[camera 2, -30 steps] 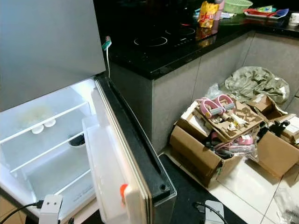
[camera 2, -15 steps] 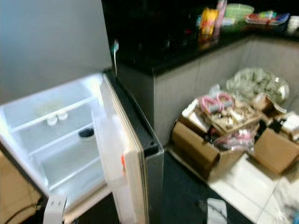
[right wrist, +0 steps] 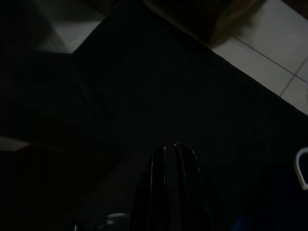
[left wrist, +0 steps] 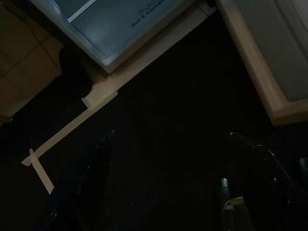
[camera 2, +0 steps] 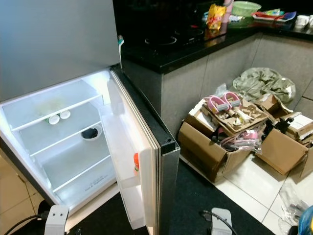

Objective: Restocking fridge

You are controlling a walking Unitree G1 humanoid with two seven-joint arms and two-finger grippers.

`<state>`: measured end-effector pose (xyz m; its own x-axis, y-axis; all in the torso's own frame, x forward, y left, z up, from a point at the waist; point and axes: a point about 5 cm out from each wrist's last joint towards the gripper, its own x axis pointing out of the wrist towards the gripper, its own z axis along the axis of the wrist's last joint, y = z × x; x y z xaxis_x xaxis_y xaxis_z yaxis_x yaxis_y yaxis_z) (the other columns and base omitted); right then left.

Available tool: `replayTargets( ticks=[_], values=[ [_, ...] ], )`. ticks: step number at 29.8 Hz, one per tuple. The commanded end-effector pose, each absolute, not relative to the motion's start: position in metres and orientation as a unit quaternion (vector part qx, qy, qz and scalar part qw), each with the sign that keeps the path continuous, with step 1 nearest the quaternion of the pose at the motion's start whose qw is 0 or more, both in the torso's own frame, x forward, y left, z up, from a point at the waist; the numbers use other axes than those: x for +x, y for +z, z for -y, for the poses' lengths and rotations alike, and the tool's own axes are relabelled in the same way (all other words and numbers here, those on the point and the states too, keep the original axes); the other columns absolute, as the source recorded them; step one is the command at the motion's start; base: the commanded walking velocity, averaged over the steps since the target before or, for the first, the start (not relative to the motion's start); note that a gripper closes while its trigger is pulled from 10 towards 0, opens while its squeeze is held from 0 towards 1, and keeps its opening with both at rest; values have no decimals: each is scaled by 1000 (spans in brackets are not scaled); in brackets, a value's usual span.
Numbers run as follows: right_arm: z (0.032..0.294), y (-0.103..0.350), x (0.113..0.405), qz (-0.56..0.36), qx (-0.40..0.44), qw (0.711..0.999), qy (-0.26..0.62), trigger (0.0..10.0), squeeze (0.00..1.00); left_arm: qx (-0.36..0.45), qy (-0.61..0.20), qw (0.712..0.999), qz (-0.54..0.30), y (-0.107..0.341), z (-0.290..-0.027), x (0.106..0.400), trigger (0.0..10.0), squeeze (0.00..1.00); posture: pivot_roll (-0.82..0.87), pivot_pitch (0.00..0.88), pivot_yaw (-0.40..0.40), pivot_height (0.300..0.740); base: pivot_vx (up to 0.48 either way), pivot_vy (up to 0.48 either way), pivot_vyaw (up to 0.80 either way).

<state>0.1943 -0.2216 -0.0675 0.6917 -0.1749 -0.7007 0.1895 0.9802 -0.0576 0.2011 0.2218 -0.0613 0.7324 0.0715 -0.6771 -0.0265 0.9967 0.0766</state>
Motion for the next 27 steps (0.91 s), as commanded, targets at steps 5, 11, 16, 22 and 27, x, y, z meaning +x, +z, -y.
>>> replayTargets(
  ticks=[5,11,16,22,27],
  values=[
    [229,-47,223,-325,-3,942,-87,0,0,43,26,925,-377,-64,-223,197,10000,0,-60,57,56,740,0,0,0],
    [234,-22,256,-280,-19,955,-95,4431,0,51,30,919,-389,-68,-228,187,10000,0,-52,61,47,740,0,0,0],
    [223,-11,275,-275,-31,958,-77,10000,0,58,29,915,-398,-70,-229,183,10000,0,-49,62,41,740,0,0,0],
    [161,8,307,-267,-31,960,72,10000,0,69,26,906,-418,-76,-231,171,10000,0,-52,64,40,740,0,0,0],
    [136,16,313,-262,-38,954,138,10000,0,69,27,903,-422,-77,-232,168,10000,0,-49,63,35,740,0,0,0]
  ],
)
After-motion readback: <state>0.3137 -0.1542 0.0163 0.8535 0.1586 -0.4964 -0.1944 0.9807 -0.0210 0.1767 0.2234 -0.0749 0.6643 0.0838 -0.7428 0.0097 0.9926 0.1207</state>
